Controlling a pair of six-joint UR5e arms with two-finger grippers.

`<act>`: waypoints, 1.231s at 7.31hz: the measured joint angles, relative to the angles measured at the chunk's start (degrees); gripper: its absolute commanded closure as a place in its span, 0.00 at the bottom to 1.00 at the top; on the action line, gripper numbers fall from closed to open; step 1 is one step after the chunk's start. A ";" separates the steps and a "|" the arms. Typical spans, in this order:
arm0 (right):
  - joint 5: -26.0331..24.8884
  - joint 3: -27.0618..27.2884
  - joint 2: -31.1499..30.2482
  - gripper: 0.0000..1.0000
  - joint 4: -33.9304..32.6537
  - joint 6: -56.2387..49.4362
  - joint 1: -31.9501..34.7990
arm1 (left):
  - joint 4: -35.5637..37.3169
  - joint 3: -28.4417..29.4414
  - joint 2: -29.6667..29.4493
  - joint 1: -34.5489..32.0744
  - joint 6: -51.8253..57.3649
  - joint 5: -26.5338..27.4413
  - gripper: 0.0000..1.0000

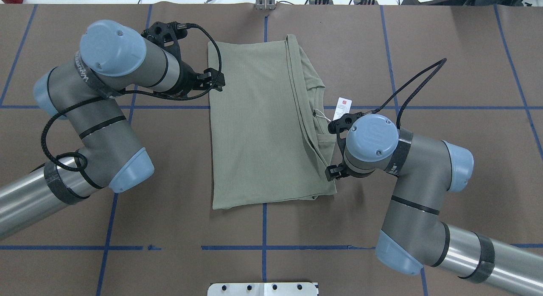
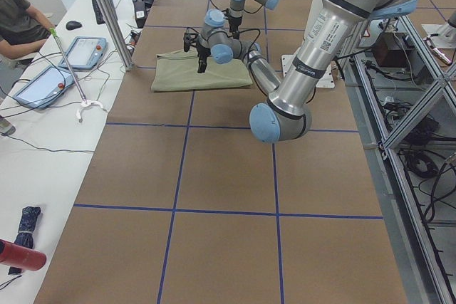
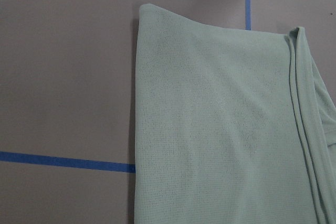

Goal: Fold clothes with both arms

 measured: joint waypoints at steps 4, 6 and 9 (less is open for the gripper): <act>-0.11 -11.75 9.20 0.00 0.16 -3.51 1.79 | -2.17 1.38 0.34 0.05 0.34 0.00 0.00; -0.04 -13.84 9.83 0.00 0.16 -3.83 1.91 | -3.35 1.87 0.35 0.06 0.36 0.00 0.00; 0.06 -14.96 9.97 0.00 0.14 -3.52 1.52 | -3.76 1.91 0.35 0.09 0.33 0.00 0.00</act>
